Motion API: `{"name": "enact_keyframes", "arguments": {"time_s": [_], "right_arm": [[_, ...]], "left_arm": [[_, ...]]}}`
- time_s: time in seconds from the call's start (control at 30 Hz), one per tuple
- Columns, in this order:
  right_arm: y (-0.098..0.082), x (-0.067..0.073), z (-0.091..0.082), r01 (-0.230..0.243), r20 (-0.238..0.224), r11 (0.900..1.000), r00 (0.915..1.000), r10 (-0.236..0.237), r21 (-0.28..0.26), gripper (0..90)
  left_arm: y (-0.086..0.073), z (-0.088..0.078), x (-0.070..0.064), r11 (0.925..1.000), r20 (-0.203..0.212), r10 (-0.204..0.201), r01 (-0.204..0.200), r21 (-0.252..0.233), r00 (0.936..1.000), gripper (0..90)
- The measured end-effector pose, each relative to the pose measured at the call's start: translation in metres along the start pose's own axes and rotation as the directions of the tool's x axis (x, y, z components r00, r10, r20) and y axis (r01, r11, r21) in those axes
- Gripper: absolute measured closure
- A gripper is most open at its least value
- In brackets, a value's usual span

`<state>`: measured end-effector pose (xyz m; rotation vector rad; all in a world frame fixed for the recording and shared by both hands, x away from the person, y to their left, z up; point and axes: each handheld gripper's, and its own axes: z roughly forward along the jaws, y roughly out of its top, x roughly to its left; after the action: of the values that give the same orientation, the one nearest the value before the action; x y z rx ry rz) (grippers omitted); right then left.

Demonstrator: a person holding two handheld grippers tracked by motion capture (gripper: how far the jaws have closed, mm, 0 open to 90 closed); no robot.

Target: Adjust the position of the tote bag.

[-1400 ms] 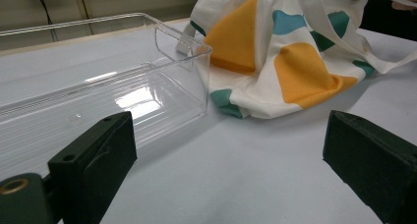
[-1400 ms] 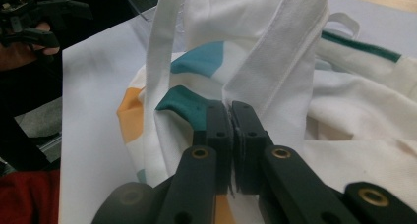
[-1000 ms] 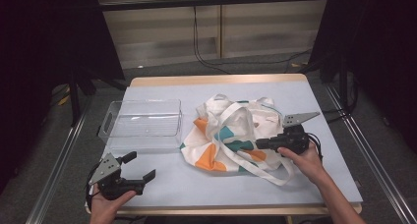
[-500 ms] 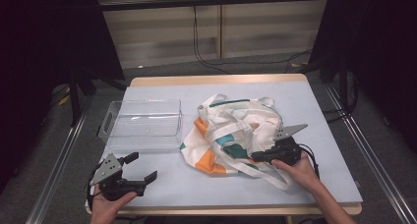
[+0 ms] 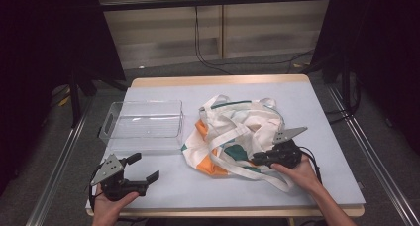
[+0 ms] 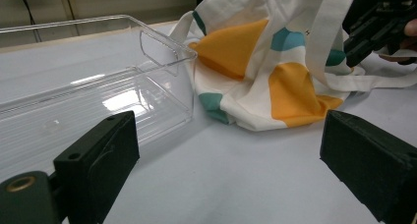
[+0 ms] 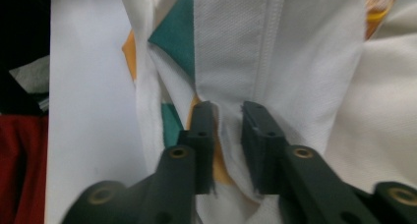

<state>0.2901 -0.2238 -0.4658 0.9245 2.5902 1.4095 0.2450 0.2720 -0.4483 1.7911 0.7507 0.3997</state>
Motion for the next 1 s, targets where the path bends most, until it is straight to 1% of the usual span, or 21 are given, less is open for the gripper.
{"name": "enact_keyframes", "arguments": {"time_s": [0.03, 0.07, 0.13, 0.23, 0.27, 0.37, 0.4, 0.47, 0.5, 0.53, 0.57, 0.6, 0.63, 0.67, 0.7, 0.73, 0.77, 0.8, 0.9, 0.93, 1.0], "right_arm": [[0.001, 0.000, -0.003, -0.007, -0.005, 1.000, 1.0000, 0.007, -0.018, 67.6], [0.005, 0.002, -0.011, -0.015, 0.003, 0.998, 0.9999, 0.015, -0.055, 63.3], [0.006, 0.003, -0.012, -0.011, 0.008, 0.998, 0.9999, 0.012, -0.057, 62.3], [0.009, 0.007, -0.018, 0.002, 0.020, 0.997, 0.9998, -0.001, -0.072, 58.3], [0.010, 0.008, -0.021, -0.004, 0.026, 0.996, 0.9996, 0.007, -0.085, 53.9], [0.013, 0.010, -0.025, -0.005, 0.034, 0.995, 0.9994, 0.009, -0.096, 51.1], [0.018, 0.011, -0.030, -0.005, 0.032, 0.993, 0.9994, 0.008, -0.117, 47.9], [0.020, 0.012, -0.032, -0.007, 0.029, 0.992, 0.9995, 0.011, -0.124, 47.4], [0.023, 0.013, -0.034, -0.005, 0.039, 0.992, 0.9992, 0.010, -0.129, 46.5], [0.027, 0.013, -0.037, -0.007, 0.045, 0.990, 0.9989, 0.013, -0.138, 45.3], [0.030, 0.013, -0.040, -0.010, 0.040, 0.989, 0.9991, 0.016, -0.147, 45.3], [0.033, 0.013, -0.041, -0.010, 0.045, 0.989, 0.9988, 0.017, -0.150, 45.3], [0.039, 0.010, -0.042, -0.015, 0.038, 0.986, 0.9991, 0.021, -0.164, 43.7], [0.039, 0.010, -0.042, -0.015, 0.038, 0.986, 0.9991, 0.021, -0.164, 43.7], [0.041, 0.008, -0.041, -0.014, 0.034, 0.986, 0.9992, 0.020, -0.168, 42.0], [0.044, 0.007, -0.039, -0.016, 0.031, 0.985, 0.9993, 0.022, -0.173, 39.5], [0.047, 0.006, -0.036, -0.019, 0.029, 0.985, 0.9993, 0.025, -0.174, 37.4], [0.056, 0.006, -0.029, -0.015, 0.030, 0.986, 0.9994, 0.020, -0.169, 31.9], [0.068, 0.005, -0.020, -0.007, 0.048, 0.987, 0.9987, 0.015, -0.161, 27.7], [0.073, 0.004, -0.016, -0.006, 0.045, 0.987, 0.9989, 0.013, -0.159, 26.3], [0.078, 0.000, -0.009, -0.008, 0.041, 0.989, 0.9990, 0.014, -0.148, 24.6]], "left_arm": [[0.000, 0.001, 0.000, 1.0000, -0.004, 0.003, -0.003, 0.008, 1.0000, 8.7], [0.001, 0.003, -0.001, 1.0000, 0.001, 0.000, 0.000, 0.006, 1.0000, 10.5], [0.001, 0.005, -0.003, 0.9999, 0.006, 0.005, -0.005, 0.014, 1.0000, 10.9], [0.002, 0.007, -0.006, 0.9995, 0.026, 0.017, -0.018, 0.027, 0.9995, 10.1], [0.002, 0.007, -0.008, 0.9993, 0.025, 0.023, -0.024, 0.030, 0.9994, 10.2], [0.002, 0.007, -0.009, 0.9994, 0.033, 0.020, -0.021, 0.028, 0.9993, 10.2], [0.002, 0.006, -0.008, 0.9992, 0.028, 0.025, -0.026, 0.031, 0.9993, 10.3], [0.001, 0.006, -0.006, 0.9991, 0.030, 0.027, -0.028, 0.033, 0.9992, 10.2], [0.001, 0.006, -0.006, 0.9993, 0.026, 0.019, -0.020, 0.033, 0.9995, 10.2], [0.001, 0.006, -0.006, 0.9993, 0.032, 0.018, -0.019, 0.033, 0.9993, 10.2], [0.001, 0.006, -0.005, 0.9995, 0.042, 0.015, -0.016, 0.025, 0.9990, 10.1], [0.000, 0.006, -0.005, 0.9995, 0.040, 0.013, -0.014, 0.027, 0.9991, 10.2], [0.000, 0.006, -0.005, 0.9996, 0.039, 0.009, -0.010, 0.026, 0.9992, 10.0], [0.000, 0.007, -0.005, 0.9995, 0.035, 0.013, -0.014, 0.030, 0.9993, 10.0], [0.001, 0.007, -0.005, 0.9993, 0.016, 0.013, -0.014, 0.036, 0.9998, 9.0], [0.001, 0.007, -0.004, 0.9992, 0.014, 0.016, -0.016, 0.036, 0.9998, 8.1], [0.001, 0.007, -0.005, 0.9993, 0.014, 0.005, -0.006, 0.037, 0.9999, 8.2], [0.001, 0.007, -0.005, 0.9992, 0.014, 0.009, -0.010, 0.038, 0.9999, 8.5], [0.000, 0.007, -0.004, 0.9996, 0.030, 0.008, -0.009, 0.028, 0.9995, 8.5], [0.001, 0.007, -0.005, 0.9994, 0.019, 0.005, -0.006, 0.033, 0.9998, 8.5], [0.001, 0.006, -0.005, 0.9995, 0.015, 0.004, -0.005, 0.031, 0.9999, 8.1]]}}
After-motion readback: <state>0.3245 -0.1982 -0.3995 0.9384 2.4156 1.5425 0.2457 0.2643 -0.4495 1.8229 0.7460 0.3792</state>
